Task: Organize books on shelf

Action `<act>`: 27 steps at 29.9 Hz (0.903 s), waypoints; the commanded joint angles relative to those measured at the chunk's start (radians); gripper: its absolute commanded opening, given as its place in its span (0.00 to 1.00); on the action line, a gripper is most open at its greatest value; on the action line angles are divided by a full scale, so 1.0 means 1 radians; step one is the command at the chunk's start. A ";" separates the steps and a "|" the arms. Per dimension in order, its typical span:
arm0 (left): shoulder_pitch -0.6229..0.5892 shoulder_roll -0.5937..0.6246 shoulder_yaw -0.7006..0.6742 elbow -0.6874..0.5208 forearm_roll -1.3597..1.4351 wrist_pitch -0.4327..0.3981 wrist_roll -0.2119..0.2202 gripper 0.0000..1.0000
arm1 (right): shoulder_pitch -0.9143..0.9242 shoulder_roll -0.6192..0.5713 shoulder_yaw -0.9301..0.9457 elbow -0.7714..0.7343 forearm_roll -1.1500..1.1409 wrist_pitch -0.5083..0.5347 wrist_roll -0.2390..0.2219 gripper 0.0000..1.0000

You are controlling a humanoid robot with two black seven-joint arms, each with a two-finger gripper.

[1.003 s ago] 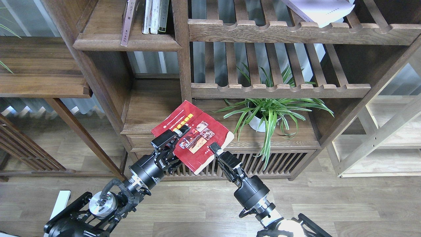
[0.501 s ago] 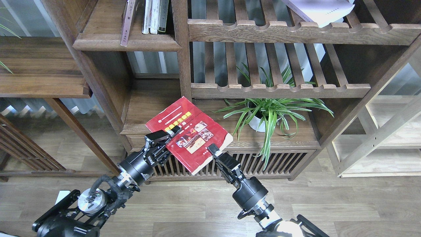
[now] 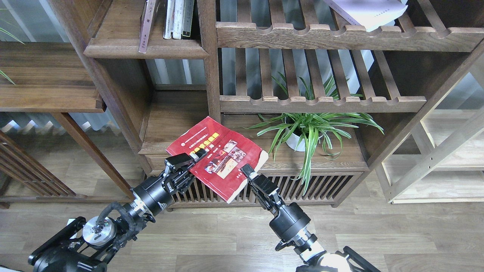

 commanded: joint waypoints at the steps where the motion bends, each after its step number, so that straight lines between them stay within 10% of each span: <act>1: 0.005 0.014 0.000 -0.003 0.001 0.000 0.000 0.05 | 0.003 0.001 -0.002 -0.004 -0.001 0.000 -0.005 0.50; 5: 0.011 0.037 -0.019 -0.003 0.004 0.000 0.000 0.02 | 0.006 0.001 -0.004 -0.007 -0.003 0.000 -0.003 0.85; 9: 0.017 0.065 -0.033 -0.006 0.004 0.000 0.000 0.02 | 0.006 0.001 0.002 -0.011 -0.004 0.000 -0.001 0.99; 27: 0.048 0.342 -0.422 -0.302 0.618 0.000 0.000 0.02 | 0.032 0.001 0.142 -0.258 0.006 0.000 0.002 0.99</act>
